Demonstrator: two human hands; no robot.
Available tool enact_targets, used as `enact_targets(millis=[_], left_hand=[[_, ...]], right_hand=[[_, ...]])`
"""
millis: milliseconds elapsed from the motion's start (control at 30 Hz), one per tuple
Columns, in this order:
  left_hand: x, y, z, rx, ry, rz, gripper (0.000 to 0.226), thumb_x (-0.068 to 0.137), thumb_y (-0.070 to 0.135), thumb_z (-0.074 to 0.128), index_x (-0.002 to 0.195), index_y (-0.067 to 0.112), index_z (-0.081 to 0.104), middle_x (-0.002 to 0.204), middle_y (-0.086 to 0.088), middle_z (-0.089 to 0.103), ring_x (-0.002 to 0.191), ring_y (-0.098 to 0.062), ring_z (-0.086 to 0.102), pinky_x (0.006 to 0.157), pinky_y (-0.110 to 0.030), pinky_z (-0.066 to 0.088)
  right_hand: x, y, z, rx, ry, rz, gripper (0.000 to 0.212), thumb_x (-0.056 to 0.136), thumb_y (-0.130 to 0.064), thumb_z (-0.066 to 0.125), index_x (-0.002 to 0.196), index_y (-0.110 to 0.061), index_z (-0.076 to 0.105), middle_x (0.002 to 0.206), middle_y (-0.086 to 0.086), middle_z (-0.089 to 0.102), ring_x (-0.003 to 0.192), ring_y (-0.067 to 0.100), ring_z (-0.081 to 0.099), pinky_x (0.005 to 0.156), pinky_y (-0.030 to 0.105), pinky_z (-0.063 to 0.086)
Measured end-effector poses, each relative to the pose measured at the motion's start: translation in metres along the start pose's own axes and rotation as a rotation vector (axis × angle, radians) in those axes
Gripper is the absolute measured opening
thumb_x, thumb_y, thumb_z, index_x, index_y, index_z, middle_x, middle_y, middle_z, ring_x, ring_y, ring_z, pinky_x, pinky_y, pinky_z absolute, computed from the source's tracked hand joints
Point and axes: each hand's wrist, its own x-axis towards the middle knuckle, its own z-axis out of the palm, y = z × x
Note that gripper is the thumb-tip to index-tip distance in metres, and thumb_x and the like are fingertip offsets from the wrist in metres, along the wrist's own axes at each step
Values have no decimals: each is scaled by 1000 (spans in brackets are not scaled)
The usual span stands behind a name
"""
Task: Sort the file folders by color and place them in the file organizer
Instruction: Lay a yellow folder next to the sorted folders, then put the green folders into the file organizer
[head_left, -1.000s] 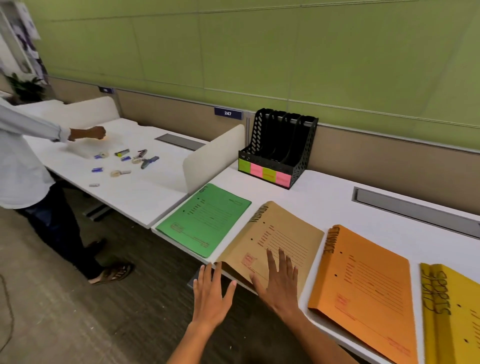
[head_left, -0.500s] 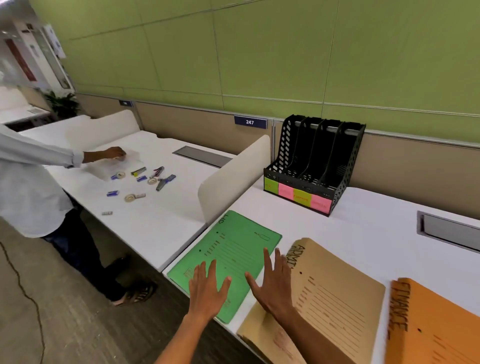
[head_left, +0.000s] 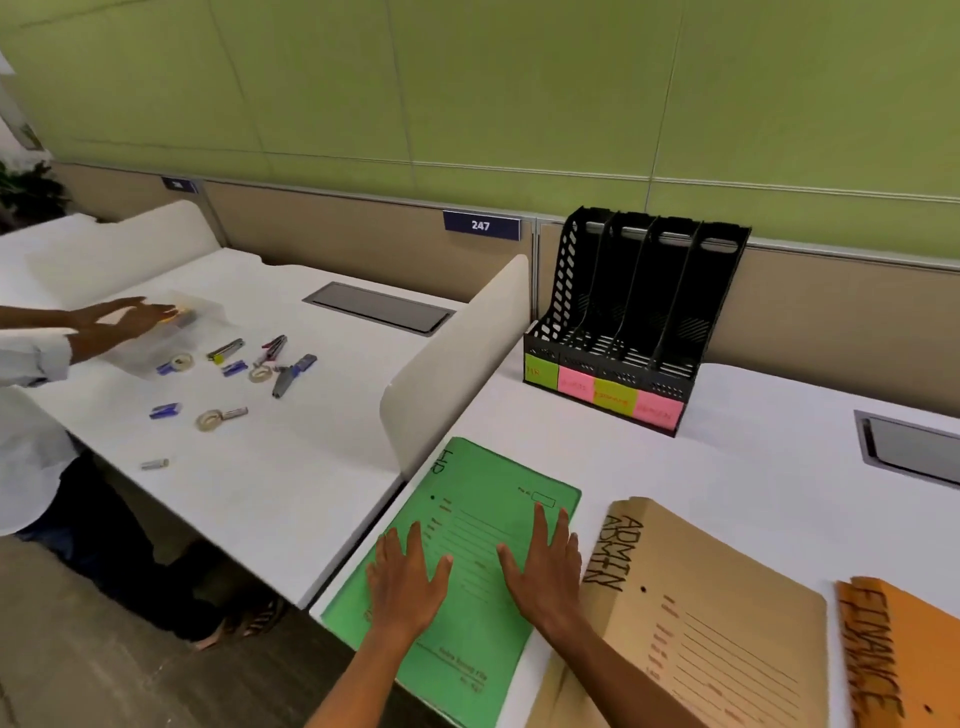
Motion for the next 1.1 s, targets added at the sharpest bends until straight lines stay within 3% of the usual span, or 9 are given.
enact_targets(millis=[233,367,667,767,833,967,1033,1100], left_hand=[[59,-20,-2,-14,-66,116,78,93,55,44,153,19,11,160,-14,14,146,-32,18,117,-48,24],[79,-29,-6,63,-46,225,72,91,50,49,149,18,21,148,-8,34,131,-27,36,103,-42,40],[102,-41,-11,11,-32,347,61,83,44,61,135,18,42,122,-5,52,106,-25,49,81,-39,45],[100,-41,-8,-102,7,403,58,79,32,70,130,13,50,117,-9,56,101,-28,52,77,-40,46],[99,-41,-10,-236,-4,393,62,80,29,72,134,15,45,119,-6,53,102,-25,53,78,-38,48],[106,-41,-21,-583,-163,337,71,81,24,73,140,28,34,118,7,56,95,-9,63,72,-26,57],[108,-41,-23,-717,-256,243,73,77,21,79,137,28,37,110,7,65,90,-9,68,68,-23,58],[108,-43,-21,-801,-329,145,69,71,20,85,130,20,48,106,3,69,86,-13,71,69,-29,60]], right_hand=[[19,-19,28,39,135,195,75,96,-54,38,153,-24,2,161,13,-3,147,35,-3,120,45,5],[25,-27,38,3,218,248,70,96,-53,36,153,-23,9,160,13,5,148,31,2,121,43,8],[19,-49,50,56,348,404,68,95,-53,38,152,-24,13,159,9,17,145,27,17,116,43,25],[18,-51,52,58,350,422,72,94,-58,37,152,-24,12,159,8,16,146,26,15,116,43,23],[18,-53,50,77,355,421,76,92,-63,35,152,-24,11,159,8,17,146,26,16,116,43,24],[21,-57,44,168,398,439,81,88,-70,35,151,-24,15,156,8,27,142,27,27,113,44,31],[22,-56,41,194,413,437,83,86,-74,32,150,-25,16,154,7,31,140,27,31,111,44,33],[20,-55,38,215,412,423,84,85,-75,32,150,-24,17,152,7,34,138,27,33,111,44,33]])
